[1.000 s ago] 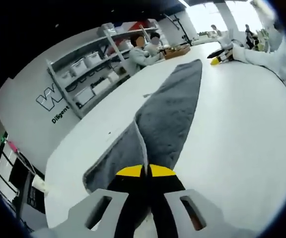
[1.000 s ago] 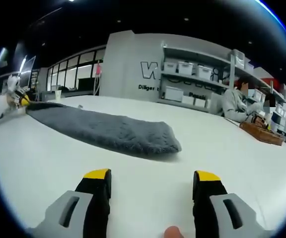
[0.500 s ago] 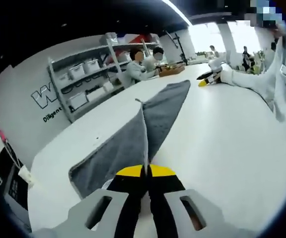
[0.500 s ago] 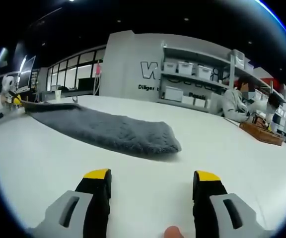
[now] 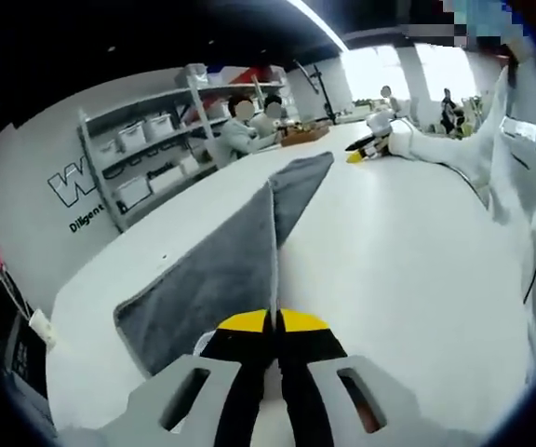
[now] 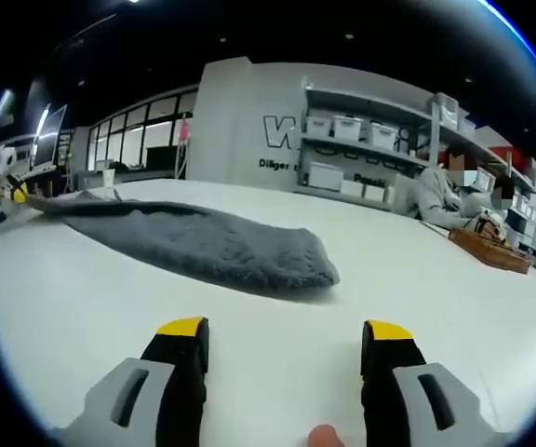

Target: Open the folded towel by lifting each exposed corner and separating the folded layers until the towel lies flat within the target outline without major curled edges

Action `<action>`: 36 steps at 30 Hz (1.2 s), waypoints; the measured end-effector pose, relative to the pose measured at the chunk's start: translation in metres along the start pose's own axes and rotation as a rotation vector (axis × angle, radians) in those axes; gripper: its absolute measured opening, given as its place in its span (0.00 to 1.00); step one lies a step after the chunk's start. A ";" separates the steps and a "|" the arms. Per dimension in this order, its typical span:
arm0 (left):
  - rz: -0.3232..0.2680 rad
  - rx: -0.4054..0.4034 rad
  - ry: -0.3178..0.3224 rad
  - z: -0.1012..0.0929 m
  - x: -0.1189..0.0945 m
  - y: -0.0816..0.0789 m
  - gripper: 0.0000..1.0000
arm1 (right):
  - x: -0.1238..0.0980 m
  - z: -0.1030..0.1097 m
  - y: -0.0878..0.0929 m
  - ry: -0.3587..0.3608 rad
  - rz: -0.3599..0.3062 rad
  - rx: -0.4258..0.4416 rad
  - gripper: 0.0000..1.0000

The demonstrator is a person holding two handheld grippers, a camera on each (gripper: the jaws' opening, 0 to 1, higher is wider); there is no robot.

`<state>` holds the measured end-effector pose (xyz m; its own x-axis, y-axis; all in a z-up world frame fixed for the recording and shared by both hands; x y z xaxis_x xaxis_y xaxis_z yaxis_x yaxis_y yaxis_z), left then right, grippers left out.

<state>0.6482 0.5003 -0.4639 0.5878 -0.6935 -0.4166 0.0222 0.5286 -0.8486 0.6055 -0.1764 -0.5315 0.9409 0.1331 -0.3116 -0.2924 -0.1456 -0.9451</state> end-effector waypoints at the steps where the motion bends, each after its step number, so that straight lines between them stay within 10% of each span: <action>1: 0.000 -0.005 0.006 -0.001 -0.001 0.002 0.02 | 0.000 0.000 0.000 0.000 0.000 0.000 0.65; 21: 0.097 -0.119 0.038 -0.016 0.007 0.033 0.04 | -0.001 0.001 0.000 0.000 0.000 0.001 0.65; 27: 0.128 -0.236 -0.052 -0.015 -0.001 0.027 0.17 | -0.001 0.000 0.000 0.000 0.000 0.001 0.65; 36: 0.009 -0.462 -0.222 -0.020 -0.014 0.014 0.48 | -0.001 0.001 0.000 0.001 0.000 0.001 0.65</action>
<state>0.6241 0.5080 -0.4765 0.7452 -0.5424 -0.3879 -0.3141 0.2277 -0.9217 0.6045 -0.1758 -0.5316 0.9410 0.1326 -0.3113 -0.2923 -0.1446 -0.9453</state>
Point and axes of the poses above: the point that each gripper's makers call its tool centre point, and the gripper's own axes: x roughly forward along the fingers, z roughly to its left, y roughly out of its underside, the point moved 9 cm from there along -x, roughly backward along the fingers, and after that the axes turned 5 degrees about -y, right-handed, at the moved point
